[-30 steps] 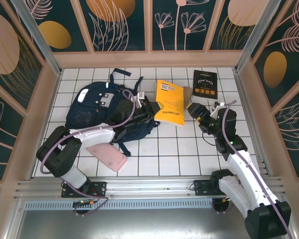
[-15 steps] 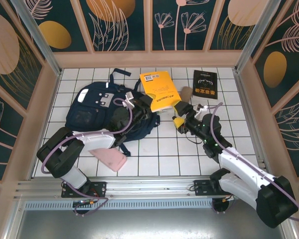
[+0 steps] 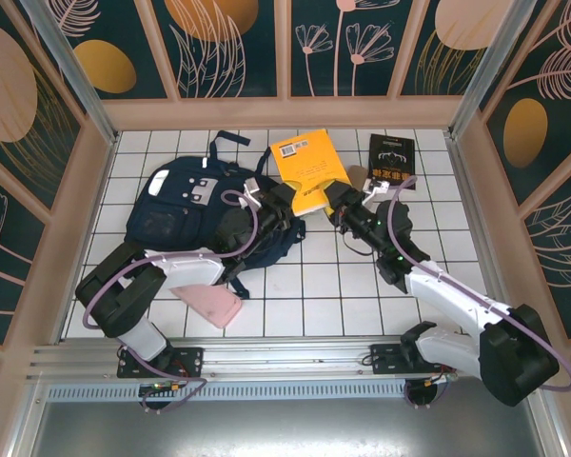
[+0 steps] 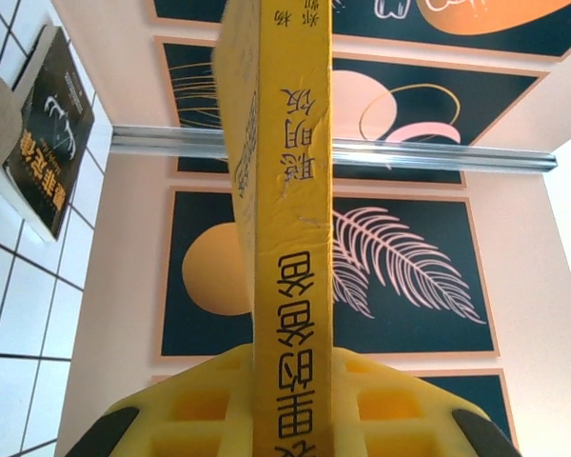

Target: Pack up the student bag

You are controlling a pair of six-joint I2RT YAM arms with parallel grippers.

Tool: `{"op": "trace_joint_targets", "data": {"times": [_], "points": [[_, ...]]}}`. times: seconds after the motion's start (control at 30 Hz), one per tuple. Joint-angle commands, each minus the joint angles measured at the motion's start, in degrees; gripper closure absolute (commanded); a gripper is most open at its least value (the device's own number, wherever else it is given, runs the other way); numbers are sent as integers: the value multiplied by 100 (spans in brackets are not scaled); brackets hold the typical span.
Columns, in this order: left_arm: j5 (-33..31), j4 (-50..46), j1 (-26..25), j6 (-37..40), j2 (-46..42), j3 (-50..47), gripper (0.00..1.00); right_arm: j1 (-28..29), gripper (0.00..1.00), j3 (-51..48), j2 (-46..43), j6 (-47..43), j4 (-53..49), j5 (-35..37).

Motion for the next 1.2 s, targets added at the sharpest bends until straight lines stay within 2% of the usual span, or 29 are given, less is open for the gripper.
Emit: {"op": "trace_joint_targets", "data": {"times": [0.0, 0.07, 0.1, 0.13, 0.3, 0.33, 0.47, 0.6, 0.7, 0.77, 1.0, 1.17], "points": [[122, 124, -85, 221, -156, 194, 96, 46, 86, 219, -98, -316, -96, 383], [160, 6, -85, 377, -235, 153, 72, 12, 100, 296, -157, -554, -424, 374], [207, -101, -76, 526, -302, 127, 60, 12, 100, 331, -207, -743, -568, 326], [271, -228, -54, 711, -396, 104, 53, 11, 100, 353, -278, -911, -706, 256], [799, -2133, 342, 1943, -1200, 150, 24, -872, 100, 279, -775, -1671, -1207, -863], [951, -2351, 470, 2081, -1331, 114, 22, -1086, 100, 226, -881, -1789, -1208, -1216], [1694, -2524, 980, 2036, -1532, -132, 17, -1857, 100, -51, -1100, -1576, -839, -2626], [3020, -1686, 1289, 1633, -1137, -126, 17, -2283, 100, -320, -1043, -920, -94, -3785], [3725, -1069, 1317, 1352, -852, -62, 16, -2325, 100, -454, -1170, -631, 140, -4181], [3928, -932, 1317, 1291, -759, 5, 16, -2327, 100, -467, -1287, -587, 92, -4353], [4034, -794, 1458, 1166, -644, 55, 18, -2309, 100, -454, -1675, -634, -172, -4902], [4092, 582, 1647, 335, -432, -158, 24, -2275, 100, -463, -2024, -719, -477, -5131]]}}
